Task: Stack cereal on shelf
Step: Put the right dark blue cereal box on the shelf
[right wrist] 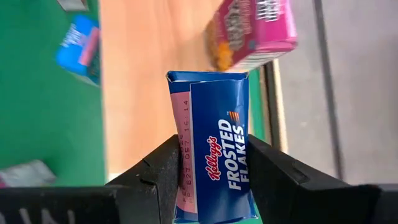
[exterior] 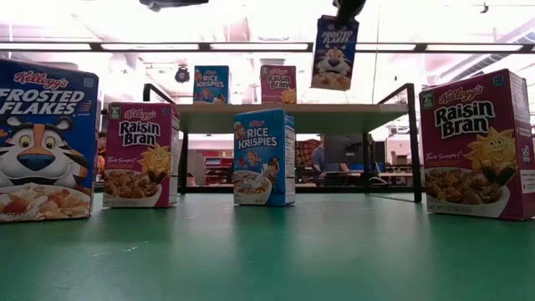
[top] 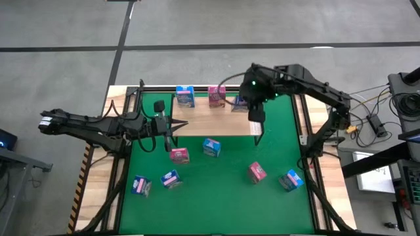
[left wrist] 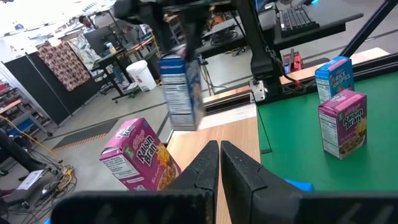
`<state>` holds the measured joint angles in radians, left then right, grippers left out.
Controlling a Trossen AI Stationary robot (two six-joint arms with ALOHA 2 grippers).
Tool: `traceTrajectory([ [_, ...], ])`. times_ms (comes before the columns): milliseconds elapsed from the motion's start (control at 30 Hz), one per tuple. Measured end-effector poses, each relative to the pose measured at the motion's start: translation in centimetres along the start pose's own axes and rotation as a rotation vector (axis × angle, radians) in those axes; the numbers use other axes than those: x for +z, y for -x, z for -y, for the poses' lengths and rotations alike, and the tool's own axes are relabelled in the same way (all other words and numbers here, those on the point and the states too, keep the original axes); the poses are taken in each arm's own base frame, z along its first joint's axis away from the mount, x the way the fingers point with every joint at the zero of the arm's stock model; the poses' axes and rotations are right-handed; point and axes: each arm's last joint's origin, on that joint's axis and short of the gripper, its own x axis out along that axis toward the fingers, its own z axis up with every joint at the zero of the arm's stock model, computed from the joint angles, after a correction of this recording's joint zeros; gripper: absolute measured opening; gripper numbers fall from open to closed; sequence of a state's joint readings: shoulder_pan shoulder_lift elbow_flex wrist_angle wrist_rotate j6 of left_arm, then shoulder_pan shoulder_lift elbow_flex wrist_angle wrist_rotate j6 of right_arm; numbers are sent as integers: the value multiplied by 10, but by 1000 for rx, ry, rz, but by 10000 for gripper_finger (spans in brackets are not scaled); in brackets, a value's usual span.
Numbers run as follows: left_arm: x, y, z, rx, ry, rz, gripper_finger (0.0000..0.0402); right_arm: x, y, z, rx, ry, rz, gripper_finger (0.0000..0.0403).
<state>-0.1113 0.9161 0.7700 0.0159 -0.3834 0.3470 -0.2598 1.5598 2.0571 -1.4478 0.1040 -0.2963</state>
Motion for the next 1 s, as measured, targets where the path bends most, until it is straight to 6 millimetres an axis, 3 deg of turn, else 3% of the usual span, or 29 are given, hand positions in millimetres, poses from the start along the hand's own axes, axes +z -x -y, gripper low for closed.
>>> traceTrajectory([
  [167,0,0,0,-1,0,-1,0,0,-8,20,-25,67,-22,153],
  [600,-1,0,0,-5,-4,-12,0,-19,-37,69,118,-56,-99,145],
  [1000,-1,0,0,-5,-1,-12,0,-25,-50,85,163,-70,-112,145],
])
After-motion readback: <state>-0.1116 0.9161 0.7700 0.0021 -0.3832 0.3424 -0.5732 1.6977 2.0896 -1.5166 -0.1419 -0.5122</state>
